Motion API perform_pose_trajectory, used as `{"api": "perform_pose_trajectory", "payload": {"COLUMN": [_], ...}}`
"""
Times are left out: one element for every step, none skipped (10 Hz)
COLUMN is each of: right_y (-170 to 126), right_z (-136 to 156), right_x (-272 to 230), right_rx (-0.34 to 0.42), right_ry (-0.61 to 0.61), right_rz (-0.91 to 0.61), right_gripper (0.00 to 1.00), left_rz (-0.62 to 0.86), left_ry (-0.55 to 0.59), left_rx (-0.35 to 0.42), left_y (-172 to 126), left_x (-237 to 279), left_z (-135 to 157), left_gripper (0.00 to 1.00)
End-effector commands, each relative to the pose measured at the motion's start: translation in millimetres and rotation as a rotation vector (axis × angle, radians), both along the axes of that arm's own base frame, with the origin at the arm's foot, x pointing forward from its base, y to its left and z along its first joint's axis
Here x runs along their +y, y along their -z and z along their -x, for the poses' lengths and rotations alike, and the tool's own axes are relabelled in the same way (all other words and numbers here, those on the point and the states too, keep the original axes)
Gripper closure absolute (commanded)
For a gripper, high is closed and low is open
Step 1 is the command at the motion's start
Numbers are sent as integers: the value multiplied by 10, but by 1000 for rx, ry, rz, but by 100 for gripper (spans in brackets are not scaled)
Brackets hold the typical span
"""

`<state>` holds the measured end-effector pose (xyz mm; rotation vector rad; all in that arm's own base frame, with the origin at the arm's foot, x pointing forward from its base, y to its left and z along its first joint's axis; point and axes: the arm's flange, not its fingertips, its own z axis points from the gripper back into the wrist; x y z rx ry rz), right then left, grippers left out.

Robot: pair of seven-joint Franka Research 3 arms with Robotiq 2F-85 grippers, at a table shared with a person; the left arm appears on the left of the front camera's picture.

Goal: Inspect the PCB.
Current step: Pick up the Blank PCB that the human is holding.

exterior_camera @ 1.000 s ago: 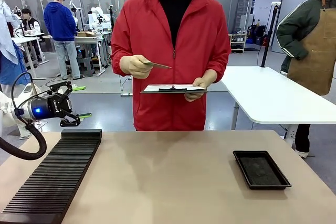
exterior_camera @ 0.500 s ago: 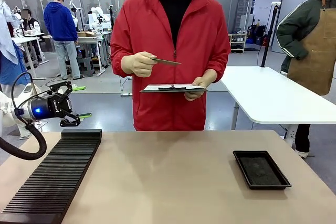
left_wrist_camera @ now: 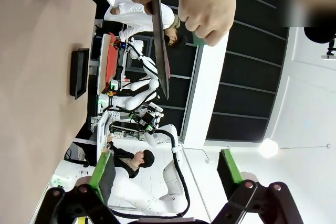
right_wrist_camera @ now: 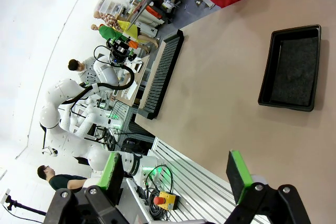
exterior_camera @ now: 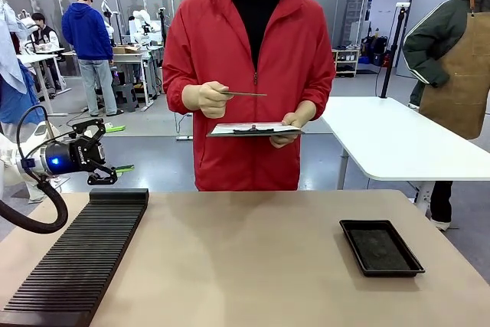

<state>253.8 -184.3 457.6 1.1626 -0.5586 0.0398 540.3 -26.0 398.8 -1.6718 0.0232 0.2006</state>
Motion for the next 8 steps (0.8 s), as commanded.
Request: {"api": "perform_pose_trajectory", "payload": {"right_y": [-6, -6, -6, -6, -6, -6, -6, -6], "right_z": [-1, -1, -1, -1, -1, -1, -1, -1], "right_x": [-7, -7, -7, -7, -7, -7, -7, -7], "right_rx": [-20, -20, -20, -20, -20, -20, -20, -20], "right_ry": [-1, -1, -1, -1, -1, -1, -1, -1], "right_rz": [-7, -7, -7, -7, -7, -7, -7, -7], "right_gripper": [0, 0, 0, 0, 0, 0, 0, 0], "left_rz": [0, -39, -51, -48, -71, -73, -87, -117], "left_ry": [0, 62, 56, 59, 49, 46, 44, 47], "left_rx": [0, -39, -62, -65, -106, -157, -195, -223], "left_y": [0, -248, -406, -504, -579, -595, -555, -454], "left_x": [0, 87, 263, 493, 763, 1005, 1292, 1586], "left_z": [0, 54, 219, 446, 806, 1164, 1504, 1808], "left_gripper": [0, 0, 0, 0, 0, 0, 0, 0]}}
